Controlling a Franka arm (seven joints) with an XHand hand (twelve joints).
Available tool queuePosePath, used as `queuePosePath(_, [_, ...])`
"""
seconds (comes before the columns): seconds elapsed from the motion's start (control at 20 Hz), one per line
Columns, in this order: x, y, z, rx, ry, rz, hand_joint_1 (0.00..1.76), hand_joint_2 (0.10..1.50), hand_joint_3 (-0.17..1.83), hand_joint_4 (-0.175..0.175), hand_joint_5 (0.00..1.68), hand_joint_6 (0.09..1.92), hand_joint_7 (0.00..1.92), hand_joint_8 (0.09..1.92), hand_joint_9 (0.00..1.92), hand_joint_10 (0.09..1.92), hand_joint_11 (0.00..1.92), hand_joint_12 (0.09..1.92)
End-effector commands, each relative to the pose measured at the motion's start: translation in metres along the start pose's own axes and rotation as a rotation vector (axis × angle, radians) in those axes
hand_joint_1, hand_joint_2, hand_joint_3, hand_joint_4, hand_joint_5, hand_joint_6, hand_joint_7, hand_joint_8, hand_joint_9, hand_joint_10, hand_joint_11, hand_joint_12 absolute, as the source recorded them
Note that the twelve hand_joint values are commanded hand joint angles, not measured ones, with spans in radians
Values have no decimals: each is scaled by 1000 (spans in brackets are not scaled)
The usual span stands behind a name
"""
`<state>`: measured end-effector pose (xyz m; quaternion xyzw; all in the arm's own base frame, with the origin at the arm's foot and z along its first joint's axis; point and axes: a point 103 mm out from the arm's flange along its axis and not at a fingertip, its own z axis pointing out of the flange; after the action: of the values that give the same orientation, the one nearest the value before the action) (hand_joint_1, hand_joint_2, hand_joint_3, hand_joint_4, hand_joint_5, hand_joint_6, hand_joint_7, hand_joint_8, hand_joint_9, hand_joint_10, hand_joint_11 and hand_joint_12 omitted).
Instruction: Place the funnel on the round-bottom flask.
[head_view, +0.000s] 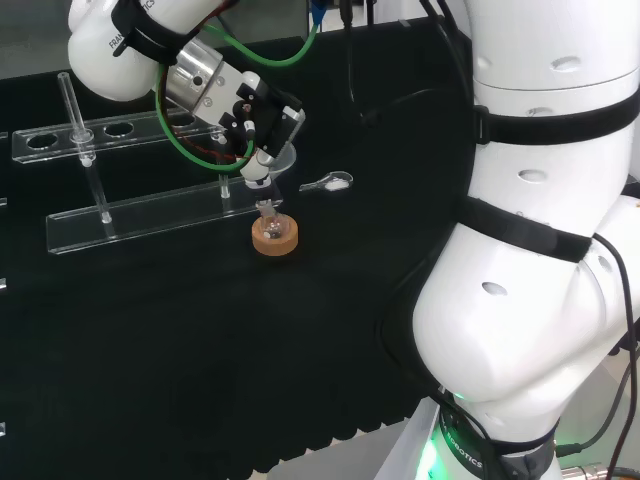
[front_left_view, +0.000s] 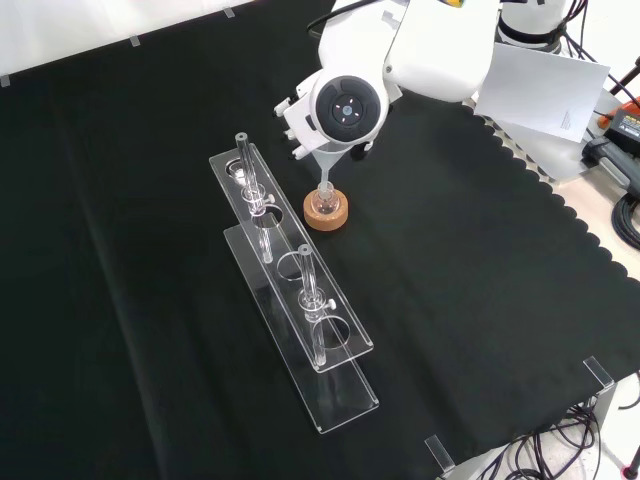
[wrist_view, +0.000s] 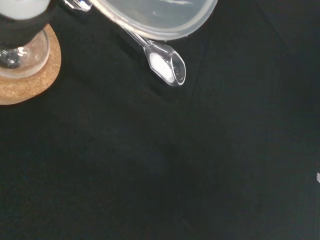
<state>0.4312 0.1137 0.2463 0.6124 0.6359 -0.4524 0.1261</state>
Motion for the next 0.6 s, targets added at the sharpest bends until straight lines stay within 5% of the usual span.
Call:
queuePosePath(0.05, [-4,-2,1,5,-8,10,991,1136,2,175,921,1096,1103,647,1444,182,823,1115])
queuePosePath(0.6, [3,2,12,26,-24,1,991,1136,2,175,922,1095,1103,647,1444,180,822,1115])
